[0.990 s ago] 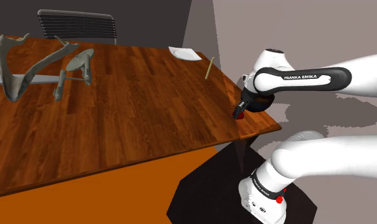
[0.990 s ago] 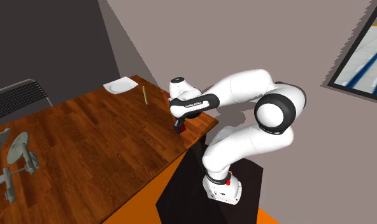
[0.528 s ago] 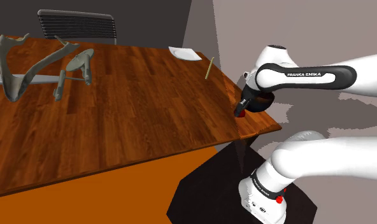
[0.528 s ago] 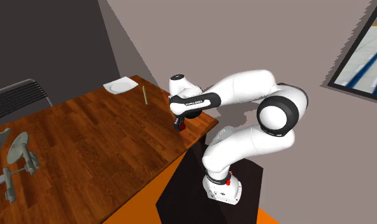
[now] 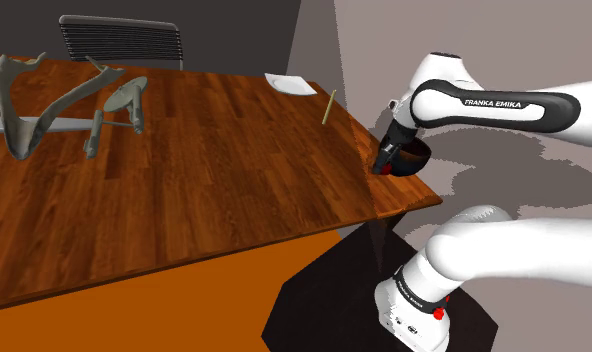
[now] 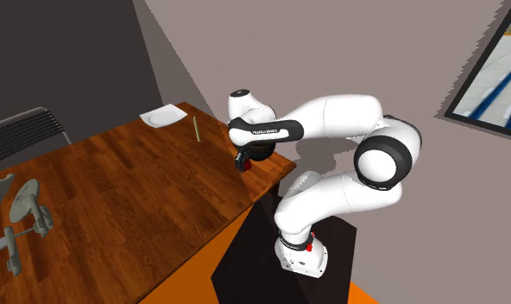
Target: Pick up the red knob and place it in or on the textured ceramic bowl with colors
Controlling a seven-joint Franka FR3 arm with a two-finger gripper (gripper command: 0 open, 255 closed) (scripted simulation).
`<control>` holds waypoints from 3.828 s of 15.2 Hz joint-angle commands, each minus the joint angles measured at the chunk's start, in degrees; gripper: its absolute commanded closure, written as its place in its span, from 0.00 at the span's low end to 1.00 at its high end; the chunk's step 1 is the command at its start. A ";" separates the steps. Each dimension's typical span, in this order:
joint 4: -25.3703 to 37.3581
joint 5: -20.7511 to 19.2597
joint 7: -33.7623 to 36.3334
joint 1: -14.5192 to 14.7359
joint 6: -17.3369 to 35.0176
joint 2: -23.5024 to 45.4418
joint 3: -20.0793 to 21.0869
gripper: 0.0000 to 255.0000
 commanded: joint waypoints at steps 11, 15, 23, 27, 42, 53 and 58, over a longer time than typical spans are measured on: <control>8.39 1.46 -0.49 0.58 -9.87 -1.49 1.43 1.00; 11.46 1.89 -0.64 0.76 -12.92 -1.46 1.85 1.00; 18.00 2.64 -0.96 1.11 -18.74 -0.75 2.59 1.00; 20.87 0.46 -5.01 0.09 -18.19 2.15 -1.27 1.00; 25.10 -3.73 -16.30 -1.52 -9.88 12.77 -13.37 1.00; 20.52 -4.47 -16.04 -1.79 -4.84 13.23 -14.44 1.00; 20.52 -4.47 -16.04 -1.79 -4.84 13.23 -14.44 0.00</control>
